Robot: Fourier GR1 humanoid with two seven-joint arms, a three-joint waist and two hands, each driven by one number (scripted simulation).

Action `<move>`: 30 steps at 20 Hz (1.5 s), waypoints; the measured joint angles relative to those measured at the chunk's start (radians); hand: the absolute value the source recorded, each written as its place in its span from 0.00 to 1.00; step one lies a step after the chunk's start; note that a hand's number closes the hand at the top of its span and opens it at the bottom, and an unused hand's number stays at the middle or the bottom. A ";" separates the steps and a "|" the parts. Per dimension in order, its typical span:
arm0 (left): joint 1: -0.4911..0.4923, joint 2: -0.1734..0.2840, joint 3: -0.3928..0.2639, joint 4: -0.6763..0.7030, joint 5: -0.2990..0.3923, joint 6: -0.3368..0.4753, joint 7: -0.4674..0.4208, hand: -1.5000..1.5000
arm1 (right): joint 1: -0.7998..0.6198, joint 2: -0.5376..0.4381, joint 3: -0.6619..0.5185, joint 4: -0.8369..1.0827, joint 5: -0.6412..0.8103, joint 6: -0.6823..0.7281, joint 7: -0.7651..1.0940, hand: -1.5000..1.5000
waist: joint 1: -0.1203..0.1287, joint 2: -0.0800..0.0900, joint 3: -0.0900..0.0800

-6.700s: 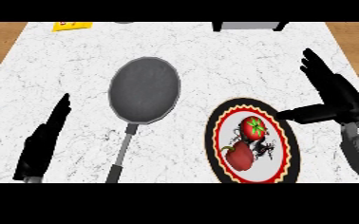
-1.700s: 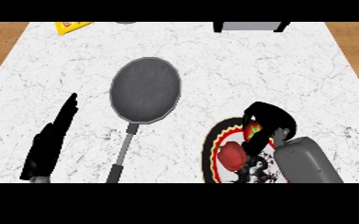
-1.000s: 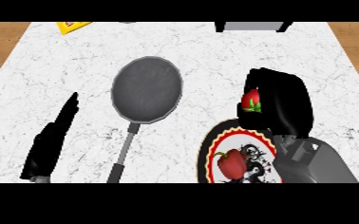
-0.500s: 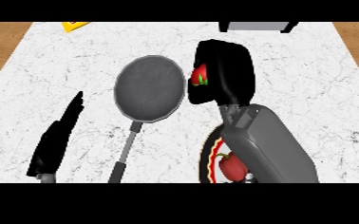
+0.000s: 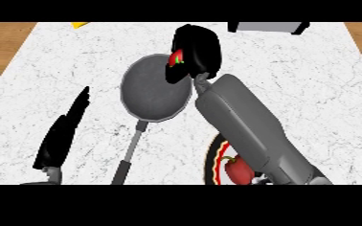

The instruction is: Pick the tomato from the plate and place it in the pan

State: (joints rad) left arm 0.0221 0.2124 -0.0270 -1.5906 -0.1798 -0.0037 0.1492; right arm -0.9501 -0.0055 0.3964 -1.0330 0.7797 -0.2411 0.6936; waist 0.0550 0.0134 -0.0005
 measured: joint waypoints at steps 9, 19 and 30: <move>-0.037 -0.002 -0.020 0.007 -0.005 -0.025 -0.012 0.50 | -0.126 0.005 0.106 0.351 -0.204 -0.045 -0.091 1.00 | 0.062 0.017 -0.001; -0.080 -0.023 -0.049 0.026 -0.020 -0.029 -0.007 0.50 | -0.076 0.005 0.004 0.404 -0.585 -0.145 -0.201 0.00 | 0.104 0.030 0.002; -0.070 -0.023 -0.034 0.041 -0.026 -0.017 -0.014 0.50 | -0.111 0.005 -0.068 0.423 -0.764 -0.534 -0.413 0.00 | 0.077 0.020 0.002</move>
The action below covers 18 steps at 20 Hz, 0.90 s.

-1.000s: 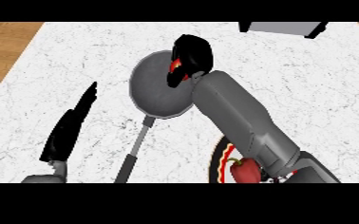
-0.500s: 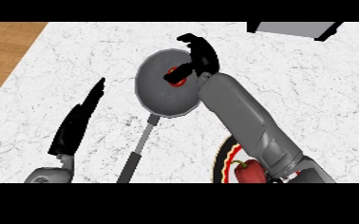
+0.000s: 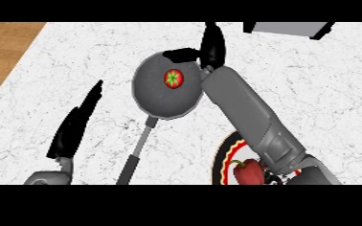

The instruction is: Pick the tomato from the plate and place it in the pan

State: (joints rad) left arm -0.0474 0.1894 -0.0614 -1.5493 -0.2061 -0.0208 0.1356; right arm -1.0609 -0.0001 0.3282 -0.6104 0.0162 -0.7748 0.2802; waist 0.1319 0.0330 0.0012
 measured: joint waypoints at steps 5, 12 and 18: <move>0.023 0.008 0.028 -0.009 0.008 0.008 0.007 0.50 | 0.033 0.000 -0.064 0.024 -0.073 -0.111 -0.113 0.00 | -0.044 -0.010 0.000; 0.096 0.022 0.069 -0.050 0.023 0.009 0.005 0.50 | 0.190 -0.060 -0.136 -0.061 -0.108 -0.045 -0.303 0.00 | -0.109 -0.029 -0.001; 0.129 0.015 0.079 -0.073 0.019 0.013 0.011 0.50 | 0.377 -0.186 -0.137 -0.240 -0.103 0.052 -0.332 0.00 | -0.135 -0.036 -0.001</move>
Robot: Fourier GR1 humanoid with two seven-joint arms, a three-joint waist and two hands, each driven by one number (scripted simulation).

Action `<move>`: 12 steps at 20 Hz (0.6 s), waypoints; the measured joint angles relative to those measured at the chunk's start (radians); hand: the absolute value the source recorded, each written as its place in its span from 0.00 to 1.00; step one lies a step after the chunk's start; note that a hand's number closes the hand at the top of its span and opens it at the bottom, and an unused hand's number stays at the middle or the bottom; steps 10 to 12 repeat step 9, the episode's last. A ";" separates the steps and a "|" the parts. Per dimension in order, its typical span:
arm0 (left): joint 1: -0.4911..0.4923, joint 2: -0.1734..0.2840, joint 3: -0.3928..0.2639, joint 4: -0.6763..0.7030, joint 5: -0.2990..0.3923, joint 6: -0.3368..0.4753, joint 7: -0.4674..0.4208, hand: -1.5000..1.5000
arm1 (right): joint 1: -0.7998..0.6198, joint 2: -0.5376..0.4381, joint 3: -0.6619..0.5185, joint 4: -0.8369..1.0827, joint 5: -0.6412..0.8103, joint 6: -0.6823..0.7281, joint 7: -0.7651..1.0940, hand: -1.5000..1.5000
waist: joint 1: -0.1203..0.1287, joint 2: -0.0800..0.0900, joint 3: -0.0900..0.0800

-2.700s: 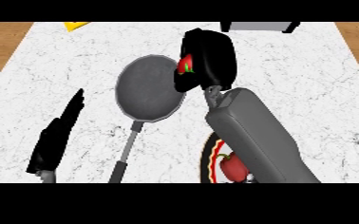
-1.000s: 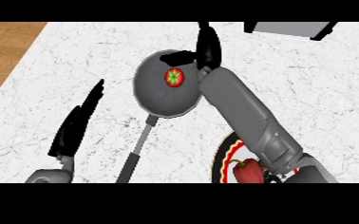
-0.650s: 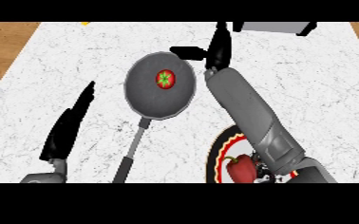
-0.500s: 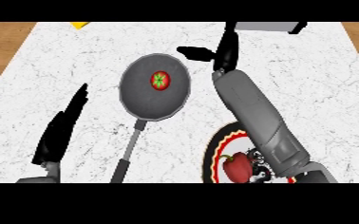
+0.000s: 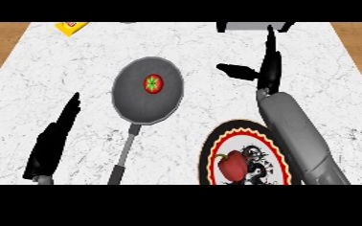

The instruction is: Pick the tomato from the plate and place it in the pan

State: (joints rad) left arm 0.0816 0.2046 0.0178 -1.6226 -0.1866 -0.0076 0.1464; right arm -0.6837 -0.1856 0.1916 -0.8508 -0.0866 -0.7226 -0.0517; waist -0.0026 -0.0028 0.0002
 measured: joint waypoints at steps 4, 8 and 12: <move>0.006 -0.001 0.008 -0.004 -0.005 -0.004 -0.001 0.50 | 0.105 -0.084 -0.017 -0.127 0.000 0.076 0.019 0.00 | -0.002 0.000 0.000; -0.014 -0.012 0.009 0.005 -0.011 -0.004 0.005 0.50 | 0.222 -0.166 -0.052 -0.262 -0.021 0.157 0.032 0.00 | -0.005 0.000 0.000; -0.021 -0.011 0.013 -0.004 -0.008 -0.008 0.022 0.50 | 0.236 -0.184 -0.069 -0.273 -0.029 0.185 0.026 0.00 | -0.004 0.000 0.000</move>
